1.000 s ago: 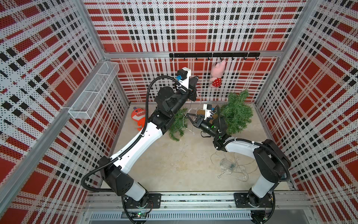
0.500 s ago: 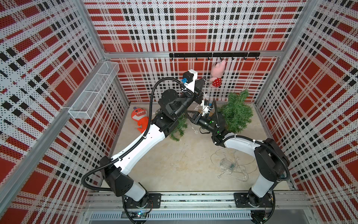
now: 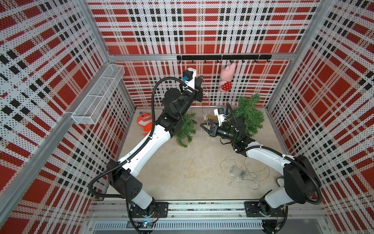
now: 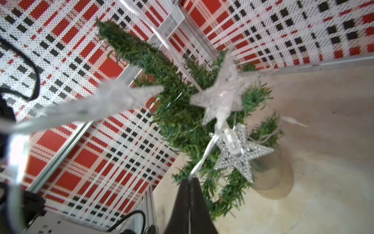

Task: Wrap string light around the christmas tree
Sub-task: Wrap the light string around the Christmas tree.

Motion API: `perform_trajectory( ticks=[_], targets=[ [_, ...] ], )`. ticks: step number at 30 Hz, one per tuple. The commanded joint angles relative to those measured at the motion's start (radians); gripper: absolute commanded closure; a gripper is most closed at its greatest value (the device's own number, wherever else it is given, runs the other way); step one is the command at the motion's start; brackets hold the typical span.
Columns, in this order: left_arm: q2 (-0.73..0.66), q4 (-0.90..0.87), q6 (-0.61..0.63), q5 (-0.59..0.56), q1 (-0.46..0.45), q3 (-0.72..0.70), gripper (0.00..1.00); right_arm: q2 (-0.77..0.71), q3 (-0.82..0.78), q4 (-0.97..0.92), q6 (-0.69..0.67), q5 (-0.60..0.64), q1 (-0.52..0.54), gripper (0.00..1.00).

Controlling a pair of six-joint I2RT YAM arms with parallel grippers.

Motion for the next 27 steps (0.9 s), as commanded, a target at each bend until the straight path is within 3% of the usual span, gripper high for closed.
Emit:
perform_trajectory(
  ticks=[1,2,5,8,11,14,19,21,24,27],
  targets=[
    [0.038,0.004,0.027,-0.034,0.002,0.042,1.00,-0.035,0.015,-0.211,-0.176,-0.131,0.022,0.97],
    [0.045,0.006,0.020,-0.030,0.002,0.041,1.00,-0.057,0.000,-0.187,-0.175,-0.131,0.020,0.97],
    [0.051,0.015,-0.043,0.026,-0.021,0.023,1.00,-0.099,-0.015,-0.121,-0.128,0.077,-0.012,1.00],
    [0.042,0.027,-0.046,0.043,-0.102,-0.008,1.00,-0.022,0.082,-0.115,-0.083,0.186,-0.030,1.00],
    [0.018,0.034,-0.082,0.063,-0.165,-0.040,1.00,0.031,0.091,0.113,0.030,0.233,-0.023,1.00],
    [-0.010,0.047,-0.115,0.047,-0.170,-0.098,1.00,0.057,0.099,0.354,0.133,0.168,-0.024,1.00],
    [-0.009,0.083,-0.155,0.067,-0.089,-0.170,1.00,0.128,0.069,0.720,0.383,-0.038,-0.027,0.96],
    [0.006,0.092,-0.151,0.067,-0.053,-0.173,1.00,0.127,0.030,0.675,0.400,-0.048,-0.044,0.94],
    [0.039,0.089,-0.147,0.081,-0.001,-0.119,1.00,0.094,0.020,0.274,0.213,-0.024,-0.052,0.94],
    [0.058,0.048,-0.127,0.090,0.022,0.006,1.00,0.065,0.013,-0.079,0.035,0.110,-0.057,0.96]
  ],
)
